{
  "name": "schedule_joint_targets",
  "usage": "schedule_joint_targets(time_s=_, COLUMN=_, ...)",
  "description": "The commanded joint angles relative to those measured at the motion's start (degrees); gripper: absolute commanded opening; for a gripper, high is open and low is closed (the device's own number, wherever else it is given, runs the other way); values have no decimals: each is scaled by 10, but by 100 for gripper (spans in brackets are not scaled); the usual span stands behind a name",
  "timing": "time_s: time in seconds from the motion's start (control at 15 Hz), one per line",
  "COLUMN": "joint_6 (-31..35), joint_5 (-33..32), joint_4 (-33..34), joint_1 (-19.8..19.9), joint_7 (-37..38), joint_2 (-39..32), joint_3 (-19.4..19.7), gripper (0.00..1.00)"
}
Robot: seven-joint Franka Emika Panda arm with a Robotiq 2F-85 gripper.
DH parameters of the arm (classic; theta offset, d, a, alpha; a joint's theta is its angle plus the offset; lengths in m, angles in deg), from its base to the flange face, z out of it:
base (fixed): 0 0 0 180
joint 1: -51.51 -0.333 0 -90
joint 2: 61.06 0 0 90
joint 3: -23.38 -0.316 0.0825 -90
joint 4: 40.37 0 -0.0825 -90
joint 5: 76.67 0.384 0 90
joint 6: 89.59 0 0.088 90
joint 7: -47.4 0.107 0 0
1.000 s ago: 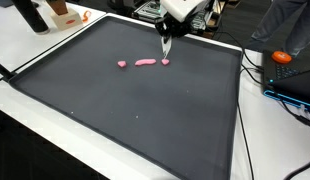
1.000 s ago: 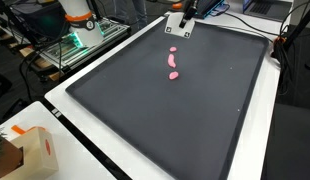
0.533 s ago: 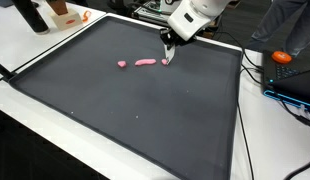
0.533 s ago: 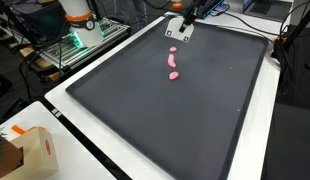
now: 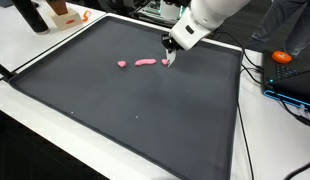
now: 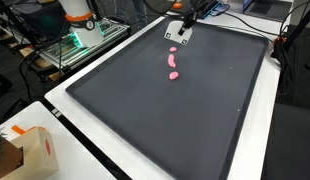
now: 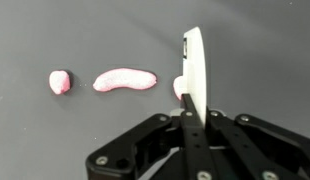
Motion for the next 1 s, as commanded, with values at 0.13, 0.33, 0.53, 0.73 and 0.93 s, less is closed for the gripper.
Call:
schedule_joint_targets(time_s=0.13, joint_6=-29, joint_5=-7, joint_4=23, joint_1=-9, joint_7=9, joint_2=-23, joint_3=5, gripper=1)
schedule_joint_targets(time_s=0.33, joint_6=-34, joint_5=-3, joint_4=32, joint_1=-7, joint_7=6, joint_2=-29, joint_3=5, gripper=1)
schedule_joint_targets(time_s=0.53, joint_6=-42, joint_5=0, joint_4=49, joint_1=-4, joint_7=3, joint_2=-36, joint_3=7, gripper=1)
schedule_joint_targets(time_s=0.73, joint_6=-53, joint_5=9, joint_4=72, joint_1=1, joint_7=-4, joint_2=-43, joint_3=9, gripper=1)
schedule_joint_targets(time_s=0.93, joint_6=-59, joint_5=22, joint_4=97, joint_1=9, joint_7=-11, joint_2=-51, joint_3=11, gripper=1)
